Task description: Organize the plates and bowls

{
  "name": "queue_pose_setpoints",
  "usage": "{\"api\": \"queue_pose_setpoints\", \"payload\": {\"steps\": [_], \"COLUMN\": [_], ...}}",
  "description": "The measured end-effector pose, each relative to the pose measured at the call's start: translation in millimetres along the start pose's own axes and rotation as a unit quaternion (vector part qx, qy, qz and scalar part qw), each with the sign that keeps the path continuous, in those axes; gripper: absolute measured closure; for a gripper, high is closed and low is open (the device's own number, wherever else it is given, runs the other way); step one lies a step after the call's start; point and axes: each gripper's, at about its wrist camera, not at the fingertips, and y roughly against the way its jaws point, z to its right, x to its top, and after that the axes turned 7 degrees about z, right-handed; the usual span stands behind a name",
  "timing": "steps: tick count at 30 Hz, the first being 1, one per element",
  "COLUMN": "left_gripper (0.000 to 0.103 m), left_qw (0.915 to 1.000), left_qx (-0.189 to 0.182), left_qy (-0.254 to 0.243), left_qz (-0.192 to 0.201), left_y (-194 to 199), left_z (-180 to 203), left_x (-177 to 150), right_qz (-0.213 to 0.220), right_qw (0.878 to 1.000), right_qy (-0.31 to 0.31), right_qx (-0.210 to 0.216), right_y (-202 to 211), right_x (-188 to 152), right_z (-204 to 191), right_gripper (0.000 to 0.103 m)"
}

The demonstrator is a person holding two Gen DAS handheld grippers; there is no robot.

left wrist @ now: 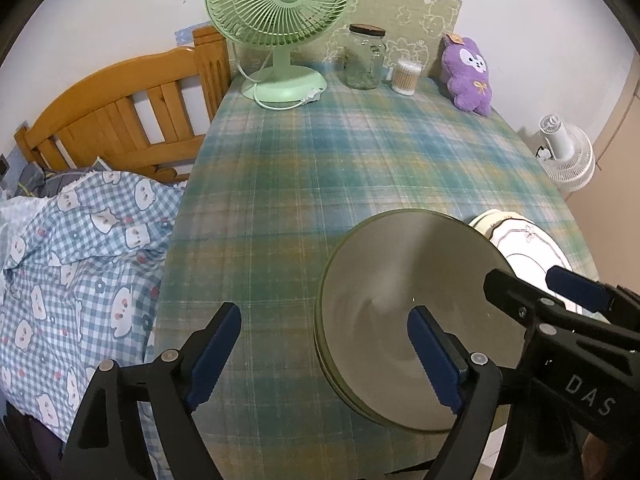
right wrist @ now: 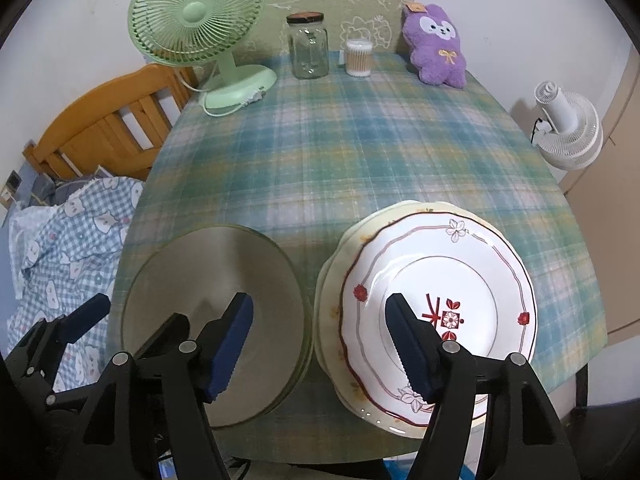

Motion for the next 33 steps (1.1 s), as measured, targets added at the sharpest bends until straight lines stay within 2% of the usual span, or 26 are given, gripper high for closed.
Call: {"api": "queue_pose_setpoints", "payload": {"steps": [4, 13, 16, 21, 23, 25, 33], "left_gripper": [0.016, 0.021, 0.03, 0.034, 0.036, 0.037, 0.046], "left_qw": [0.9999, 0.9997, 0.9996, 0.9994, 0.9993, 0.9992, 0.9979], "left_qx": [0.006, -0.005, -0.002, -0.007, -0.011, -0.009, -0.011], "left_qy": [-0.002, 0.004, 0.001, -0.003, -0.003, -0.006, -0.012], "left_qz": [-0.01, -0.025, -0.028, -0.033, -0.036, -0.04, -0.063], "left_y": [-6.4, -21.1, -22.8, -27.5, -29.8, -31.7, -41.4], "left_z": [-1.8, -1.0, 1.5, 3.6, 4.6, 6.5, 9.2], "left_x": [0.1, -0.5, 1.1, 3.8, 4.6, 4.2, 0.2], "right_qz": [-0.015, -0.04, -0.042, -0.048, -0.053, -0.062, -0.091], "right_qw": [1.0, 0.999, 0.998, 0.997, 0.997, 0.996, 0.994], "right_qy": [-0.015, 0.0, 0.003, -0.002, -0.002, -0.001, -0.004], "right_qx": [0.012, 0.034, 0.046, 0.055, 0.059, 0.061, 0.06], "right_y": [-11.5, -30.2, -35.7, -43.9, -46.8, -51.0, -63.7], "right_x": [1.3, 3.8, 6.0, 7.6, 7.6, 7.4, 3.3], "right_z": [5.0, -2.2, -6.2, -7.4, -8.4, -11.5, -13.8], "right_gripper": [0.031, 0.031, 0.031, 0.032, 0.042, 0.047, 0.061]}}
